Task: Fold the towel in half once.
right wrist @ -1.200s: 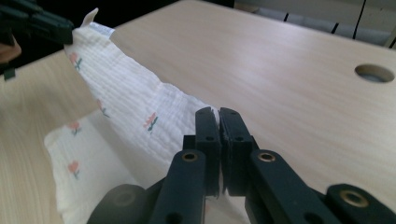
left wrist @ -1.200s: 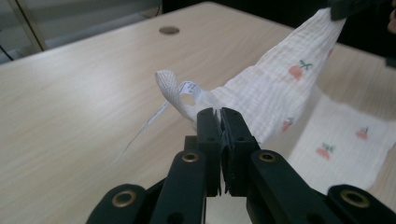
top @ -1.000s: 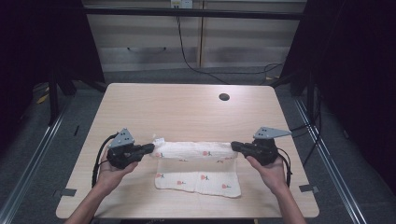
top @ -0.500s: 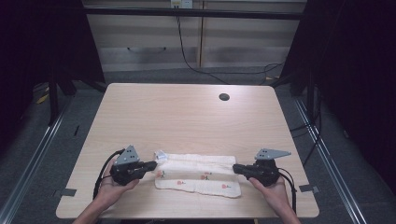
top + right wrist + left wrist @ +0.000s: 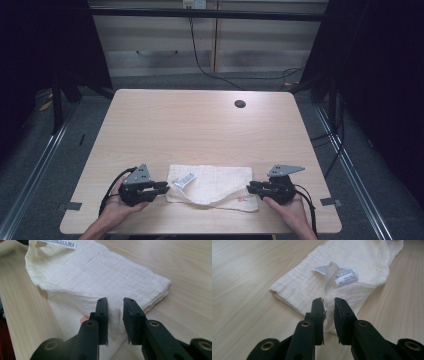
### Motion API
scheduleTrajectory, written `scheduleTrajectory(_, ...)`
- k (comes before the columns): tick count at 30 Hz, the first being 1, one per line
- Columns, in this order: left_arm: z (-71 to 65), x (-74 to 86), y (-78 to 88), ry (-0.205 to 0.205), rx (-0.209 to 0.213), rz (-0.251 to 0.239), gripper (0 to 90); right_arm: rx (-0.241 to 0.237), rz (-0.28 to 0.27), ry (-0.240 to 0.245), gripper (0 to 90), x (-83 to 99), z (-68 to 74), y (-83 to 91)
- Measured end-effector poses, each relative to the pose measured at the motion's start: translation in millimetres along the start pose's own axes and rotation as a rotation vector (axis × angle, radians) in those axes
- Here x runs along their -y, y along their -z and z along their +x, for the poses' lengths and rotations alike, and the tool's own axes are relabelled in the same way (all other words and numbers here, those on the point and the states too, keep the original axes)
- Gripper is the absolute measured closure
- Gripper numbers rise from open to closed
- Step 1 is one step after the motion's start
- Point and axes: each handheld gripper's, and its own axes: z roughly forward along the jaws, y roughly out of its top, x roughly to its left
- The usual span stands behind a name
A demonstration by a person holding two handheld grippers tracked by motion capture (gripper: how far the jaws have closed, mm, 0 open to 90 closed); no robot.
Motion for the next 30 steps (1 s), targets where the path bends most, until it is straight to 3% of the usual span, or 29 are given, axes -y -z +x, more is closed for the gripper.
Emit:
scheduleTrajectory(1, 2.1, 0.4, 1.5, 0.019, -0.002, -0.014, 76.7, 0.003, -0.003, 0.0, 71.9, -0.5, 0.2, 1.5)
scheduleTrajectory(4, 7.0, 0.2, 8.6, 0.025, -0.009, -0.028, 73.6, 0.004, -0.032, -0.012, 65.5, -2.3, -0.6, 9.3)
scheduleTrajectory(10, 17.3, -1.1, 14.7, 0.064, -0.07, -0.061, 71.4, 0.031, -0.055, -0.035, 64.8, -6.5, -6.2, 15.5)
scheduleTrajectory(16, 25.0, -13.1, -9.0, 0.091, -0.088, -0.04, 65.5, 0.07, -0.038, -0.022, 67.5, -24.2, -18.2, 4.5)
scheduleTrajectory(19, 28.6, -21.1, -24.8, 0.102, -0.06, 0.002, 61.2, 0.084, -0.013, -0.013, 70.0, -35.4, -28.4, -6.8)
scheduleTrajectory(21, 30.7, -24.6, -31.1, 0.104, -0.061, 0.002, 59.0, 0.088, 0.005, -0.016, 70.4, -40.4, -34.6, -14.5)
scheduleTrajectory(25, 34.2, -20.0, -40.9, 0.115, -0.074, 0.028, 61.6, 0.086, 0.022, -0.014, 69.9, -45.3, -43.1, -29.3)
scheduleTrajectory(30, 32.2, -12.0, -48.6, 0.081, -0.088, 0.066, 63.0, 0.084, 0.041, -0.008, 65.9, -42.0, -45.6, -39.3)
